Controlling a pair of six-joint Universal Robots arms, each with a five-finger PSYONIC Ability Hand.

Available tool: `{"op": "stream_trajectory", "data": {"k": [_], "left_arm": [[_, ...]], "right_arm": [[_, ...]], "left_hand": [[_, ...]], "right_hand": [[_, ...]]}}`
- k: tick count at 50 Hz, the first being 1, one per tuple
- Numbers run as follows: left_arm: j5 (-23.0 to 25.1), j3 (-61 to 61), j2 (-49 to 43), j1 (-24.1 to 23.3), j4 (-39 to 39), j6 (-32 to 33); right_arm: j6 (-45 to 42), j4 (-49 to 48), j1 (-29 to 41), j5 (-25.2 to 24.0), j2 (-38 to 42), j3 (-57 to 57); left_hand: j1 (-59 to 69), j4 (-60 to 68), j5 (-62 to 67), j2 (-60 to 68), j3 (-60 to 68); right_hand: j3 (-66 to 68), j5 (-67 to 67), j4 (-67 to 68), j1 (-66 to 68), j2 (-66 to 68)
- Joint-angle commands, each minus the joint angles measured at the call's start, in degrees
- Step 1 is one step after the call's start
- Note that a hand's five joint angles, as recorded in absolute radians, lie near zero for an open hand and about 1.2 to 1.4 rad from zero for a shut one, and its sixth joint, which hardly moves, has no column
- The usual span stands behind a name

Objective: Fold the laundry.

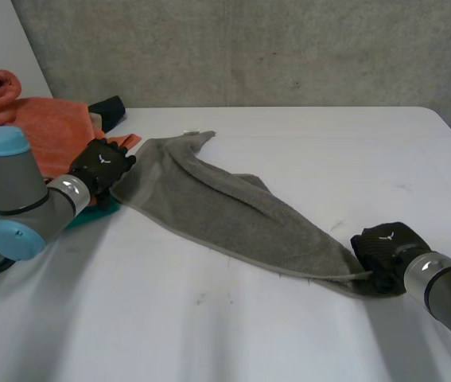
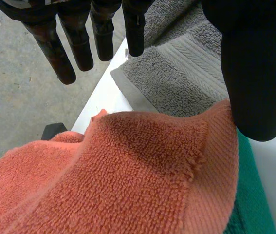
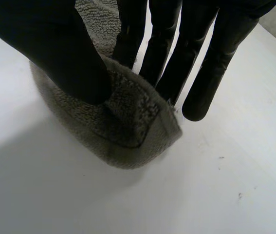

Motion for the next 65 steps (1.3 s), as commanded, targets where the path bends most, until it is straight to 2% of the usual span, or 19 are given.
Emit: {"op": "stream_trajectory", "data": {"k": [1, 11, 18, 26, 33, 41, 47, 50, 51, 53, 54, 58, 65], "left_arm": [[0.21, 3.42, -3.16, -0.20, 0.13, -0.14], [2.41, 9.92, -7.90, -2.22, 0.13, -1.54], [3.03, 16.78, -12.03, -3.01, -0.22, -4.88], [3.03, 22.14, -16.25, -3.37, -1.54, -5.06], [3.03, 25.13, -19.07, -3.89, -2.51, -5.06], [3.64, 26.10, -20.12, -5.04, -2.42, -5.06], [3.20, 24.52, -18.55, -6.00, -2.50, -5.15], [3.55, 19.63, -13.21, -6.88, -2.77, -5.41], [3.64, 17.77, -11.53, -6.80, -2.51, -5.58], [3.82, 14.08, -8.62, -6.62, -2.07, -6.28], [3.91, 11.54, -6.43, -6.53, -0.76, -7.25], [3.91, 9.32, -5.01, -6.88, 2.49, -9.71], [3.99, 10.19, -7.64, -6.88, 3.12, -9.80]], "right_arm": [[-0.64, -1.96, 0.16, 0.20, -0.72, -0.13], [-0.64, -2.49, 0.16, 0.12, -1.86, -1.36], [-0.64, -2.67, 0.07, 0.03, -1.86, -2.07], [-0.64, -3.02, -0.01, -0.23, -1.69, -2.33], [-0.64, -3.37, -0.54, -0.50, -1.69, -2.33], [-0.64, -3.28, -0.72, -0.59, -1.69, -3.47], [-0.64, -2.93, -0.72, -0.76, -1.86, -4.35], [-0.64, -2.49, -0.72, -0.76, -2.21, -4.62], [-0.73, -2.41, -0.80, -0.76, -2.65, -4.62], [-0.73, -2.41, -0.89, -0.76, -3.27, -4.79], [-0.65, -2.41, -0.89, -0.76, -3.62, -4.79], [-0.64, -2.41, -1.16, -0.85, -4.15, -4.88], [-0.64, -2.41, -1.16, -0.94, -4.15, -4.79]], "left_hand": [[5.88, 5.71, 5.49, 5.83, 6.03], [7.05, 6.89, 6.66, 7.01, 7.20], [11.43, 11.26, 11.04, 11.38, 11.58], [17.31, 17.14, 16.92, 17.26, 17.46], [30.75, 30.58, 30.36, 30.70, 30.90], [64.04, 63.87, 63.65, 63.99, 64.19], [64.06, 63.89, 63.67, 64.01, 64.21], [64.06, 63.89, 63.67, 64.01, 64.21], [57.92, 57.75, 57.53, 57.87, 58.07], [26.71, 26.55, 26.33, 26.67, 26.87], [18.57, 18.41, 18.19, 18.53, 18.73], [9.76, 9.59, 9.37, 9.71, 9.91], [11.09, 10.92, 10.70, 11.04, 11.24]], "right_hand": [[12.72, 13.82, 12.72, 24.00, 13.02], [12.72, 13.82, 12.72, 24.00, 13.02], [12.72, 13.82, 12.72, 24.00, 13.02], [12.72, 13.82, 12.72, 24.00, 13.02], [12.72, 13.82, 12.72, 24.00, 13.02], [12.72, 13.82, 12.72, 24.00, 13.02], [12.72, 13.82, 12.72, 24.00, 13.02], [12.72, 13.82, 12.72, 24.00, 13.02], [12.72, 13.82, 12.72, 24.00, 13.02], [12.72, 13.82, 12.72, 24.00, 13.02], [12.72, 13.82, 12.72, 24.00, 13.02], [12.72, 13.82, 12.72, 24.00, 13.02], [12.72, 13.82, 12.72, 24.00, 13.02]]}}
